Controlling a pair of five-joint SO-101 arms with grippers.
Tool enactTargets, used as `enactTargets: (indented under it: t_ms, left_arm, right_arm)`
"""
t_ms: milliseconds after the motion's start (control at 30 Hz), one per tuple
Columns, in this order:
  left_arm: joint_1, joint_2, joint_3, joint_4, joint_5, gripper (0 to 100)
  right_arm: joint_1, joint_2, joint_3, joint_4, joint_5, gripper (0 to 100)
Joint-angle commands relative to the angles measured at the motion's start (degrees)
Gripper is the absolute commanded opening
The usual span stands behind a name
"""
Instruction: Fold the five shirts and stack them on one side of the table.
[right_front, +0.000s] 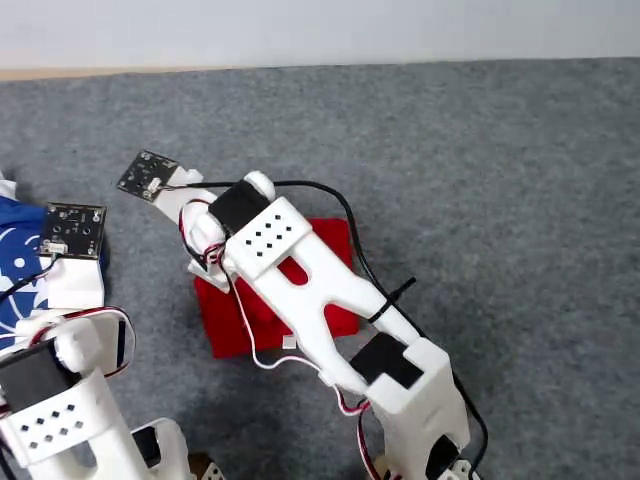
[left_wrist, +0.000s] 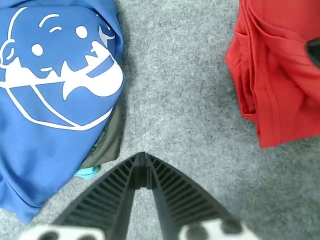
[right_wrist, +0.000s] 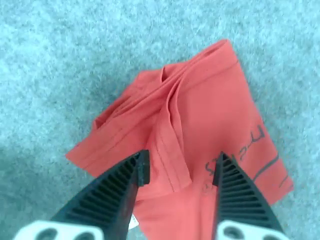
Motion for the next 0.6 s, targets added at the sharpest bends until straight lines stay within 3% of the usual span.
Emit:
enactTargets:
  t_ms: [0, 167, 400, 567]
  left_arm:
    - [-0.3, -0.7, -0.5, -0.6, 0.4, 0]
    - [-0.3, -0.7, -0.5, -0.6, 0.4, 0]
    - [-0.3, -0.7, -0.5, -0.6, 0.4, 0]
    - [-0.3, -0.7, -0.5, -0.6, 0.4, 0]
  right_arm:
    - [3.9, 2.7, -2.6, 0.8, 0.0, 18.4]
    - [5.7, 6.1, -2.8, 3.3, -0.2, 3.9]
    - [5.5, 6.6, -2.8, 8.8, -0.4, 14.1]
    - [5.5, 7.3, -2.6, 8.4, -0.4, 15.1]
